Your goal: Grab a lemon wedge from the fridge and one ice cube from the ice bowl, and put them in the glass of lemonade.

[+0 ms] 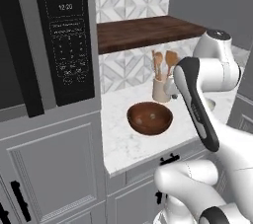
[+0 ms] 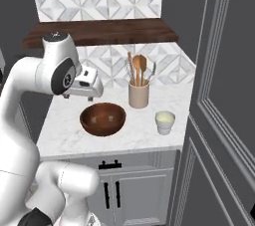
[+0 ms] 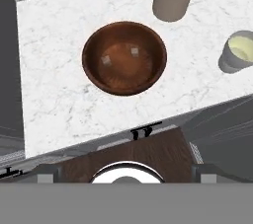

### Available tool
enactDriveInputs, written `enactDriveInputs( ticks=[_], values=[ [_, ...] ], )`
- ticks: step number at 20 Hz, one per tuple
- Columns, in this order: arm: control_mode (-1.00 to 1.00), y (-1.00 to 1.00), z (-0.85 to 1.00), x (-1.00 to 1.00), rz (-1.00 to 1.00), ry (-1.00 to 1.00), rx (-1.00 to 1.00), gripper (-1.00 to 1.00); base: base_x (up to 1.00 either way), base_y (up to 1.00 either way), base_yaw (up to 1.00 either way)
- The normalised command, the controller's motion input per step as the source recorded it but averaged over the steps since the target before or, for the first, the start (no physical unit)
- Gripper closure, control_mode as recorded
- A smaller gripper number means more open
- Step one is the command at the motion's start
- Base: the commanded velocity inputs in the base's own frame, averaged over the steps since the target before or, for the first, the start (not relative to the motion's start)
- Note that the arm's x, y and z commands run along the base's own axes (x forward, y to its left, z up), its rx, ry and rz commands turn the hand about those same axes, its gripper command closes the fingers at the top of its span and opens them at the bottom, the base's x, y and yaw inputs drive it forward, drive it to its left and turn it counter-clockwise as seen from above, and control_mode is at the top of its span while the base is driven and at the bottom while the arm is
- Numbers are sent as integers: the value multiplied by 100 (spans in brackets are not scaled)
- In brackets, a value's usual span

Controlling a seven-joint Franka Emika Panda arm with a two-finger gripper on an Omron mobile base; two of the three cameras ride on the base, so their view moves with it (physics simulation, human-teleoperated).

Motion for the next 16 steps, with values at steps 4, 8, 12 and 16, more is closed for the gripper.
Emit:
enactDriveInputs(
  ticks=[4,8,12,16],
  values=[
    [-100,0,-28,33,22,14,0,-100,2,0,8],
    [-100,0,-72,100,20,37,0,-100,0,0,0],
    [-100,0,-40,80,6,29,0,-100,0,0,0],
    [-100,0,-65,96,0,3,0,-100,0,0,0]
  ],
)
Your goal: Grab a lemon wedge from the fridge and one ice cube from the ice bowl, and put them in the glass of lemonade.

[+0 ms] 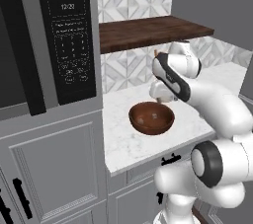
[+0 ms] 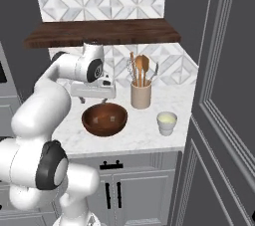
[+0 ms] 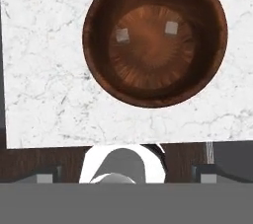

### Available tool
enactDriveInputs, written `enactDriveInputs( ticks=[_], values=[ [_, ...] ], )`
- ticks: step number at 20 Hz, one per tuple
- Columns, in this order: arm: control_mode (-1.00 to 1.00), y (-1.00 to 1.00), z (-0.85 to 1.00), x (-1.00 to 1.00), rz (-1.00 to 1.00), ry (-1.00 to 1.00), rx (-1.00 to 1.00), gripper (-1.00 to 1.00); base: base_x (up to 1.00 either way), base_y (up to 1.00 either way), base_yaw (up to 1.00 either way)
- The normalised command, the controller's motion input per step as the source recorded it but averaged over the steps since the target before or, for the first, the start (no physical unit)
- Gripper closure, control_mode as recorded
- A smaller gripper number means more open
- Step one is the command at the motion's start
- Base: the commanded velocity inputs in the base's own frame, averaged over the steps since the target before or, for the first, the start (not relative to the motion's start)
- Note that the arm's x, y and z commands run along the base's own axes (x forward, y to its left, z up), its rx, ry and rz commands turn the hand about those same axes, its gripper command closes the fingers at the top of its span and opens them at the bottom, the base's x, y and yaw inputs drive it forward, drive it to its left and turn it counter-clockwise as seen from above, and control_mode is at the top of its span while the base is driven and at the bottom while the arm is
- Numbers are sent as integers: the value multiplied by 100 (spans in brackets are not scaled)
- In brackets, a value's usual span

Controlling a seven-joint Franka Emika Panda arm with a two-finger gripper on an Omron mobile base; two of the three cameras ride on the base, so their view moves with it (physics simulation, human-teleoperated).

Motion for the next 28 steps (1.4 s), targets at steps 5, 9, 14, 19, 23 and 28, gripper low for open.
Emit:
enactDriveInputs(
  ticks=[5,9,14,19,23,28],
  values=[
    [-100,0,-96,88,0,0,-1,-100,0,0,0],
    [-100,0,-49,61,0,0,0,-100,0,0,0],
    [-100,0,-37,16,0,-7,0,-100,0,0,0],
    [-100,0,-66,0,0,-14,0,-100,0,0,0],
    [-100,0,-39,12,0,-4,0,-100,0,0,0],
    [-100,0,-15,23,0,-4,0,-100,0,0,0]
  ],
)
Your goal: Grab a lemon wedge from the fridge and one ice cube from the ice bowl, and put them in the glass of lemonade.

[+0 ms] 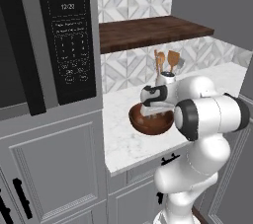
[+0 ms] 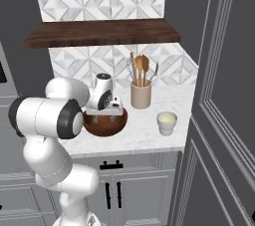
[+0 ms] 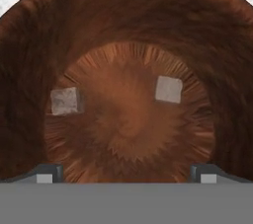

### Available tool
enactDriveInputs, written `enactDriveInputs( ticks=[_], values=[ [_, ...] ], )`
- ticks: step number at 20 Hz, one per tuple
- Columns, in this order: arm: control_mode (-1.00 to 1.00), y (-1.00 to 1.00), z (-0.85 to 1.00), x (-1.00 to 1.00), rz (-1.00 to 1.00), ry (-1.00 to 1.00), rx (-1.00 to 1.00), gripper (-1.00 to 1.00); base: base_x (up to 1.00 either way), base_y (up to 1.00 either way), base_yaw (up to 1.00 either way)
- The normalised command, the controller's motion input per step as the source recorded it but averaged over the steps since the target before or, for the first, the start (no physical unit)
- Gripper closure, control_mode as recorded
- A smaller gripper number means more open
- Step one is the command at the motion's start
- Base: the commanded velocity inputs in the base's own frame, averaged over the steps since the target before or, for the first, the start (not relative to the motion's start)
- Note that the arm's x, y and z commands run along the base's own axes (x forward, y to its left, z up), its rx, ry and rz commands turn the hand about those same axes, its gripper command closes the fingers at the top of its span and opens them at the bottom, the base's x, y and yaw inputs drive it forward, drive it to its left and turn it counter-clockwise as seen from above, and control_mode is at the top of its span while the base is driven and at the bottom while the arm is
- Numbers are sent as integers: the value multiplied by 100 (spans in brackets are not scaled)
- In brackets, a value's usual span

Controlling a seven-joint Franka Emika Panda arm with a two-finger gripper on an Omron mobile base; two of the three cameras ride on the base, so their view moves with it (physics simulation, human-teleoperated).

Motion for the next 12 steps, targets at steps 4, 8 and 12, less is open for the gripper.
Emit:
enactDriveInputs(
  ticks=[4,8,12],
  values=[
    [-100,0,0,25,0,-1,0,-100,0,0,0],
    [-100,0,0,23,0,0,0,-100,0,0,0],
    [-100,0,0,8,0,0,0,-100,0,0,0]
  ],
)
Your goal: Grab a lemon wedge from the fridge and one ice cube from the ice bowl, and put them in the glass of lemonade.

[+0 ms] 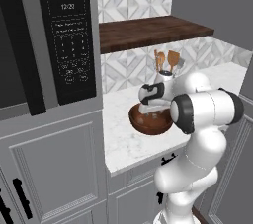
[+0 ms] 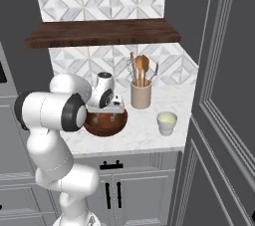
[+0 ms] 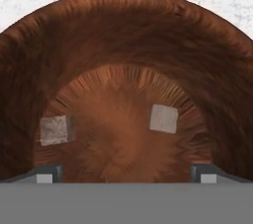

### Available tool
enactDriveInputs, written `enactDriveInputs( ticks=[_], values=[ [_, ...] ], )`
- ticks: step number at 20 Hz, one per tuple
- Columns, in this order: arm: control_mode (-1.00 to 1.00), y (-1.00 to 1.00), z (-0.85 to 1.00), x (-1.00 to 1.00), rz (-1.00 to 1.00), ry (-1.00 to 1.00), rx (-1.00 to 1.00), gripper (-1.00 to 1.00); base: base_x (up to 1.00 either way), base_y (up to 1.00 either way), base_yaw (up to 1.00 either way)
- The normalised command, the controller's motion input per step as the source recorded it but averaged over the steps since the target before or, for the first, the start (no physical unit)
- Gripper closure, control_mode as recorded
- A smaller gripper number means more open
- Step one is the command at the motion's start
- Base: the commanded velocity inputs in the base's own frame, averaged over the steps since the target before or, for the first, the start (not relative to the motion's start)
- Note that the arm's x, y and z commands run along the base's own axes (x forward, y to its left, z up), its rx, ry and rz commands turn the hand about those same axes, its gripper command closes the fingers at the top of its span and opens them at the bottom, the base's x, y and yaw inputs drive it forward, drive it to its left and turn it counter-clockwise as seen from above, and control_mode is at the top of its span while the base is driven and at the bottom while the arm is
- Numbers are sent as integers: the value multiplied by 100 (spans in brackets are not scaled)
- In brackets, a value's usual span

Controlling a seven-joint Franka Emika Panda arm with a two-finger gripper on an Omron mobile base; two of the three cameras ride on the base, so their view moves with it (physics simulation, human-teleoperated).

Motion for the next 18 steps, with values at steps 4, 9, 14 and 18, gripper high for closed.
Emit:
enactDriveInputs(
  ticks=[4,9,14,18],
  values=[
    [-100,0,0,9,0,0,0,-100,0,0,0],
    [-100,0,0,7,0,0,0,-100,0,0,0],
    [-100,0,0,6,0,0,0,-100,0,0,0],
    [-100,0,-2,5,0,0,0,-100,0,0,0]
  ],
)
